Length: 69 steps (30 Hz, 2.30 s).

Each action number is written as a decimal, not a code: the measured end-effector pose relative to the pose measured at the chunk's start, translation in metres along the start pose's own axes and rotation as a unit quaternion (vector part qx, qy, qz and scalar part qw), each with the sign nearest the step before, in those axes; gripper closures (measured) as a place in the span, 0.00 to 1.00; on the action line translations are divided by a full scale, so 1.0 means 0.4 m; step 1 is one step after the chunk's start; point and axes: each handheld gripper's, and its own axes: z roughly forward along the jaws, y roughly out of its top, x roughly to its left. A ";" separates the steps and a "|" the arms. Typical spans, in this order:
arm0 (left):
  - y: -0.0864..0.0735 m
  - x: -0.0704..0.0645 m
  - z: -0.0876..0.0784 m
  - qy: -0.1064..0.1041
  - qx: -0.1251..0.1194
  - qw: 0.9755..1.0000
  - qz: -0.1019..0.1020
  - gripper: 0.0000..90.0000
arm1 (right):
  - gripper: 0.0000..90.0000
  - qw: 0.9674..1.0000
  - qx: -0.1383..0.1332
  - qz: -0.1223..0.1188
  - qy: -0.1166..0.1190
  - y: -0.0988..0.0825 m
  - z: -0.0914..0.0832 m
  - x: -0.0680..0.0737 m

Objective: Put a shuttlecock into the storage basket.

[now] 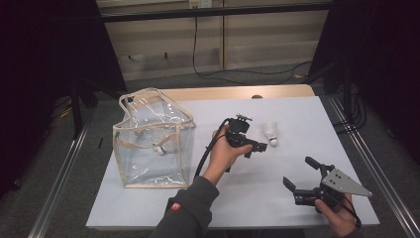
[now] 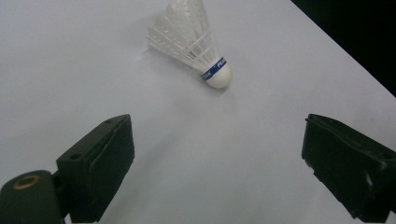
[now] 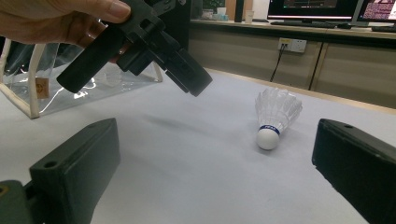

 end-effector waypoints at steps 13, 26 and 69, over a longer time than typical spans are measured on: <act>-0.005 -0.006 0.030 0.000 0.003 1.000 -0.001 0.11 | 0.01 1.000 0.001 -0.002 0.001 0.001 -0.001 0.000; -0.006 -0.010 0.066 0.000 0.004 1.000 -0.003 0.11 | 0.01 1.000 0.000 -0.003 -0.001 0.001 -0.001 0.001; 0.028 -0.020 0.134 0.006 -0.013 1.000 -0.022 0.12 | 0.01 1.000 0.001 -0.004 0.000 0.001 -0.001 0.001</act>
